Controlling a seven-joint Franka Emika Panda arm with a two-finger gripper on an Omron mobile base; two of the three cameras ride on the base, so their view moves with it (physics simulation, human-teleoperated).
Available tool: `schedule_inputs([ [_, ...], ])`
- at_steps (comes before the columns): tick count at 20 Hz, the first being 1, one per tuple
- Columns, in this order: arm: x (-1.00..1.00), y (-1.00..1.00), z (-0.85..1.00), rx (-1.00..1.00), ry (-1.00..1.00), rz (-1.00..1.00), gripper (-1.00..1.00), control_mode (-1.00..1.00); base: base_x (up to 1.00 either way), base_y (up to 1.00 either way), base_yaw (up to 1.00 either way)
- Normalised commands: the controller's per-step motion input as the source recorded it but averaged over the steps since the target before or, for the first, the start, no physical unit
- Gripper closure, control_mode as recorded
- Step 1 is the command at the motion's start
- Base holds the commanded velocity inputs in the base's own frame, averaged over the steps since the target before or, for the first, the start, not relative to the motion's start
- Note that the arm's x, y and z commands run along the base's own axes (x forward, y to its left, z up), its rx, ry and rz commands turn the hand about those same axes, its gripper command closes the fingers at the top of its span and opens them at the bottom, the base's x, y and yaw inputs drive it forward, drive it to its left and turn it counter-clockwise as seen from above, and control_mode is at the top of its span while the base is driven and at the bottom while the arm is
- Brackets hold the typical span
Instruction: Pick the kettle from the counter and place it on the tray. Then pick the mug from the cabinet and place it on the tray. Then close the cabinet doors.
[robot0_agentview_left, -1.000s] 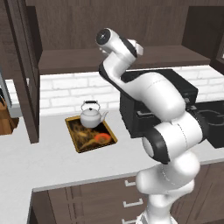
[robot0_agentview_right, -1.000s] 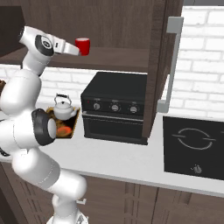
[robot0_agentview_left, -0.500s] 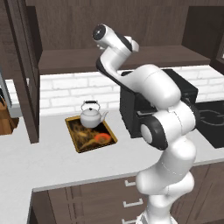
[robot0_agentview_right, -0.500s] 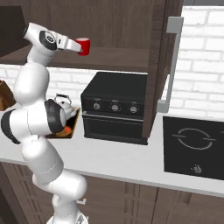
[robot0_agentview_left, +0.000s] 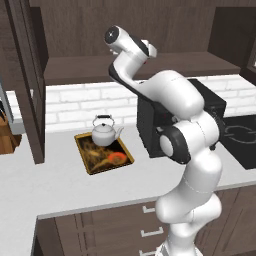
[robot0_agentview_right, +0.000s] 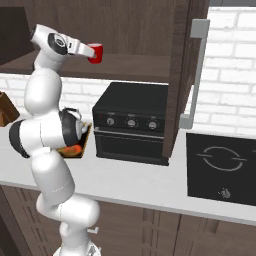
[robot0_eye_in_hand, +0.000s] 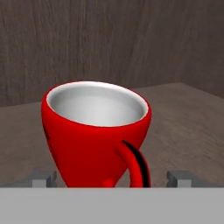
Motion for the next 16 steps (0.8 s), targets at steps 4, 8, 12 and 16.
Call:
schedule_inputs([
  [4, 0.15, -0.08, -0.06, 0.00, 0.00, 0.00, -1.00, -1.00, 0.00, 0.00, 0.00],
  [8, 0.00, -0.01, -0.06, 0.00, 0.00, 0.00, 1.00, -1.00, 0.00, 0.00, 0.00],
  [12, 0.02, 0.00, -0.13, 0.00, 0.00, 0.00, 1.00, -1.00, 0.00, 0.00, 0.00],
  [16, 0.00, -0.08, -0.15, 0.01, -0.04, 0.00, 1.00, -1.00, 0.00, 0.00, 0.00],
])
